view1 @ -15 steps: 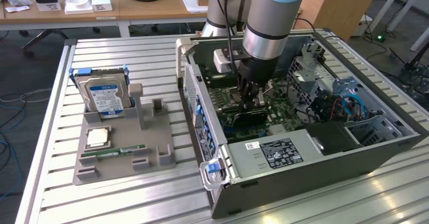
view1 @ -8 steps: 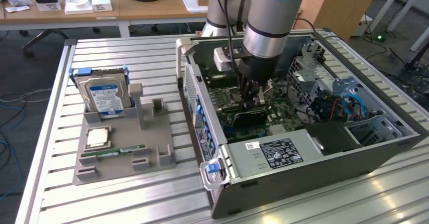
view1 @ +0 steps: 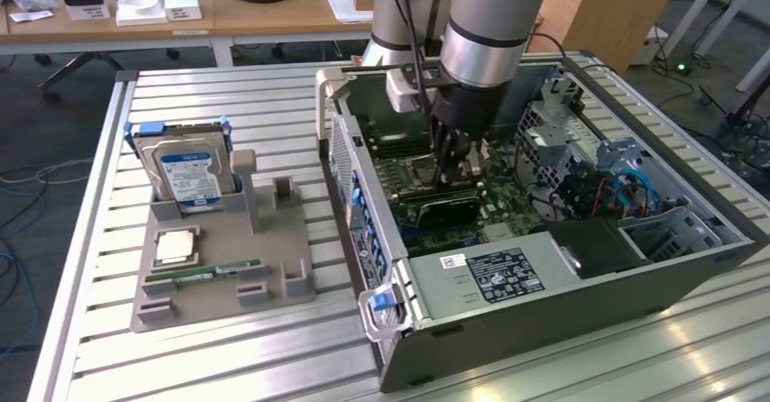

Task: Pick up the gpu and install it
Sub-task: 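Press down on the gpu until it lock into place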

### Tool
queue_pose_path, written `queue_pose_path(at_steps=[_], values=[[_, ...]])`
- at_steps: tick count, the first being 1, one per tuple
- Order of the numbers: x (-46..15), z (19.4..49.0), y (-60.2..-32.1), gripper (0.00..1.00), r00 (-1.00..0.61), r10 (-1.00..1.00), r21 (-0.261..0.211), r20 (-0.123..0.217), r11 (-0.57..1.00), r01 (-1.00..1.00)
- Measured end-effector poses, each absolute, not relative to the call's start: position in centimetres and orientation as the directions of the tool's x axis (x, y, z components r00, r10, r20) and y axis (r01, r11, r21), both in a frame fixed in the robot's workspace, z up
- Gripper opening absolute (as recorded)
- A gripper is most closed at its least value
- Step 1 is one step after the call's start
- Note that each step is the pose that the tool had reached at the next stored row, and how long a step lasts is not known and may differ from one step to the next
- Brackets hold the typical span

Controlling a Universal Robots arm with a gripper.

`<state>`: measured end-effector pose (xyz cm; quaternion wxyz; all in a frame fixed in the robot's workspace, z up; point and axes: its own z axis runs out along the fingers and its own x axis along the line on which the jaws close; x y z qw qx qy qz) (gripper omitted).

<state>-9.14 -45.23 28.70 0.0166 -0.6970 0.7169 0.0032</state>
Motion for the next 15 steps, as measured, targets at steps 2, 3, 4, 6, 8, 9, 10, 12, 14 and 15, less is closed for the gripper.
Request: queue_pose_path(at_steps=[2,3,4,6,8,9,10,12,14,15], values=[[-9.1,29.5,-45.2,0.11,-0.028,-0.999,-0.018,-0.028,0.028,-0.999],[-9.1,29.9,-45.2,0.11,-0.028,-0.999,-0.018,-0.028,0.028,-0.999],[-9.1,30.3,-45.2,0.11,-0.028,-0.999,-0.018,-0.028,0.028,-0.999],[-9.1,31.2,-45.2,0.11,-0.028,-0.999,-0.018,-0.028,0.028,-0.999],[-9.1,32.1,-45.2,0.11,-0.028,-0.999,-0.018,-0.028,0.028,-0.999],[-9.1,32.5,-45.2,0.11,-0.028,-0.999,-0.018,-0.027,0.028,-0.999],[-9.1,32.9,-45.2,0.11,-0.028,-0.999,-0.018,-0.027,0.028,-0.999],[-9.1,33.7,-45.2,0.11,-0.028,-0.999,-0.018,-0.026,0.028,-0.999],[-9.1,34.4,-45.2,0.11,-0.028,-0.999,-0.018,-0.025,0.028,-0.999],[-9.1,34.8,-45.2,0.11,-0.028,-0.999,-0.018,-0.025,0.028,-0.999]])
